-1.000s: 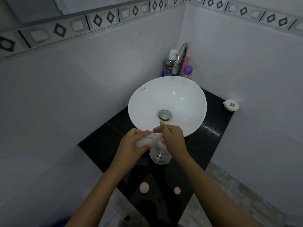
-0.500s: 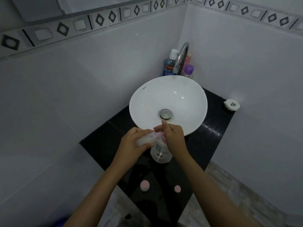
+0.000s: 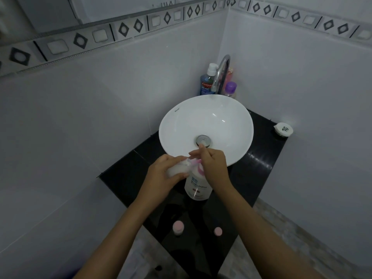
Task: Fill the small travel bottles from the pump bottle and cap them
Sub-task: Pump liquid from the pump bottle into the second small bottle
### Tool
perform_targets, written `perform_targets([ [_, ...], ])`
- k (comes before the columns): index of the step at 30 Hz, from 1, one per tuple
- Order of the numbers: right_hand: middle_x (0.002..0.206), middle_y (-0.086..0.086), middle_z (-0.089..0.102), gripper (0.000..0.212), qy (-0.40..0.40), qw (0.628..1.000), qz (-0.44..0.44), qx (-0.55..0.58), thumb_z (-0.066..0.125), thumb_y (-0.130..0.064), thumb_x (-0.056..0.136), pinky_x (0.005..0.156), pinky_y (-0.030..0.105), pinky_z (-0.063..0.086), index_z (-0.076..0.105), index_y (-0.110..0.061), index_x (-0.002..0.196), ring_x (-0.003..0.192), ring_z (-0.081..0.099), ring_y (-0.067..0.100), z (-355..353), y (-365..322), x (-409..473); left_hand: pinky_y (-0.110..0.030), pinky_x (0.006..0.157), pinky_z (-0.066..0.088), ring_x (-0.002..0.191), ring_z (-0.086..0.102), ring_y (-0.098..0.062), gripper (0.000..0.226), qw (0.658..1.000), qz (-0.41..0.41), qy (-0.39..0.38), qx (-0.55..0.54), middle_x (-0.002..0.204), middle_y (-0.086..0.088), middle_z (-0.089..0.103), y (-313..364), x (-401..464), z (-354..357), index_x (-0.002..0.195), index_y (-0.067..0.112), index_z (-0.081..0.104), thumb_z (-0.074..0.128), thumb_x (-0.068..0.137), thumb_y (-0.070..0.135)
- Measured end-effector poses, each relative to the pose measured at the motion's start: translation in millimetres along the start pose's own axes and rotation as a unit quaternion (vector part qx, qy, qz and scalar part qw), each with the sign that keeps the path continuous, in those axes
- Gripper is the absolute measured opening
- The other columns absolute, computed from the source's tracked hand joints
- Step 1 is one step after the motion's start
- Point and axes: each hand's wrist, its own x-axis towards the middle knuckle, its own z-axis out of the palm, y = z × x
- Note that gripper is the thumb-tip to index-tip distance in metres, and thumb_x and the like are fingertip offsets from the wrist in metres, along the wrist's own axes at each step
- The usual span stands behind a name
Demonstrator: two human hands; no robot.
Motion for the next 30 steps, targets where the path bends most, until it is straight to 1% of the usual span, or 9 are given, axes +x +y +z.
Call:
perform_targets([
  [4, 0.084, 0.002, 0.075, 0.044, -0.011, 0.998, 0.003, -0.058, 0.040, -0.031, 0.098, 0.085, 0.035, 0.053, 0.077, -0.009, 0.087, 0.082, 0.067, 0.011, 4, 9, -2, -0.019, 0.088, 0.044, 0.101, 0.052, -0.002, 0.043, 0.999, -0.022, -0.002, 0.024, 0.104, 0.016, 0.053, -4, -1, 5, 0.120, 0.026, 0.063, 0.074, 0.078, 0.022],
  [6, 0.084, 0.003, 0.075, 0.043, -0.014, 0.997, -0.002, -0.076, 0.041, -0.030, 0.098, 0.086, 0.038, 0.053, 0.076, -0.009, 0.086, 0.083, 0.067, 0.015, 2, 8, -3, -0.019, 0.087, 0.043, 0.100, 0.053, -0.004, 0.043, 1.000, -0.024, -0.004, 0.020, 0.105, 0.011, 0.055, -3, -2, 5, 0.119, 0.026, 0.063, 0.074, 0.078, 0.021],
  [12, 0.080, 0.002, 0.073, 0.037, -0.040, 0.997, -0.010, -0.061, 0.048, -0.029, 0.096, 0.071, 0.017, 0.047, 0.076, -0.007, 0.086, 0.074, 0.064, 0.002, -8, -10, 2, -0.012, 0.084, 0.040, 0.100, 0.053, 0.000, 0.042, 1.000, -0.009, -0.004, 0.001, 0.107, 0.010, 0.056, 7, 0, -3, 0.117, 0.027, 0.064, 0.074, 0.077, 0.020],
  [15, 0.074, -0.001, 0.071, 0.038, -0.019, 1.000, -0.005, -0.019, 0.046, -0.025, 0.097, 0.072, 0.016, 0.047, 0.076, -0.005, 0.086, 0.069, 0.064, -0.001, -5, -9, 0, -0.014, 0.085, 0.041, 0.100, 0.053, 0.000, 0.042, 1.000, -0.010, -0.009, 0.000, 0.107, 0.010, 0.056, 8, 2, -4, 0.117, 0.028, 0.064, 0.074, 0.077, 0.021],
  [17, 0.076, 0.000, 0.072, 0.039, -0.011, 1.000, -0.005, -0.003, 0.044, -0.025, 0.098, 0.075, 0.018, 0.049, 0.076, -0.004, 0.087, 0.072, 0.066, 0.002, -3, -5, -1, -0.013, 0.084, 0.041, 0.100, 0.053, 0.003, 0.042, 1.000, -0.011, -0.010, 0.001, 0.107, 0.012, 0.056, 6, 2, -3, 0.117, 0.030, 0.064, 0.074, 0.077, 0.021],
  [19, 0.081, 0.000, 0.073, 0.041, -0.014, 1.000, -0.002, -0.016, 0.043, -0.027, 0.099, 0.080, 0.023, 0.050, 0.076, -0.007, 0.089, 0.079, 0.066, 0.007, -1, 1, -1, -0.012, 0.083, 0.040, 0.099, 0.052, 0.004, 0.042, 1.000, -0.019, -0.013, 0.009, 0.107, 0.012, 0.055, 5, 2, -1, 0.118, 0.028, 0.063, 0.074, 0.078, 0.022],
  [23, 0.083, -0.002, 0.074, 0.040, -0.012, 0.999, 0.009, -0.048, 0.043, -0.033, 0.098, 0.085, 0.036, 0.053, 0.077, -0.013, 0.090, 0.083, 0.066, 0.011, 2, 12, -4, -0.019, 0.086, 0.042, 0.100, 0.054, -0.004, 0.043, 0.999, -0.031, -0.021, 0.019, 0.107, 0.007, 0.057, 0, 2, 2, 0.118, 0.026, 0.064, 0.075, 0.076, 0.021],
  [27, 0.083, 0.000, 0.073, 0.037, -0.038, 0.997, 0.001, -0.062, 0.046, -0.031, 0.097, 0.071, 0.019, 0.047, 0.077, -0.009, 0.091, 0.076, 0.063, 0.001, -6, -1, -2, -0.023, 0.088, 0.045, 0.102, 0.055, -0.005, 0.042, 0.999, -0.022, -0.030, -0.001, 0.104, 0.013, 0.057, 0, 1, -1, 0.115, 0.031, 0.065, 0.076, 0.076, 0.020],
  [30, 0.080, 0.000, 0.073, 0.037, -0.044, 0.998, -0.005, -0.055, 0.048, -0.029, 0.096, 0.074, 0.018, 0.048, 0.077, -0.007, 0.089, 0.075, 0.064, 0.001, -9, -5, 0, -0.018, 0.085, 0.045, 0.100, 0.055, 0.002, 0.042, 1.000, -0.017, -0.018, -0.007, 0.104, 0.014, 0.058, 3, 0, -2, 0.113, 0.034, 0.065, 0.076, 0.075, 0.021],
])
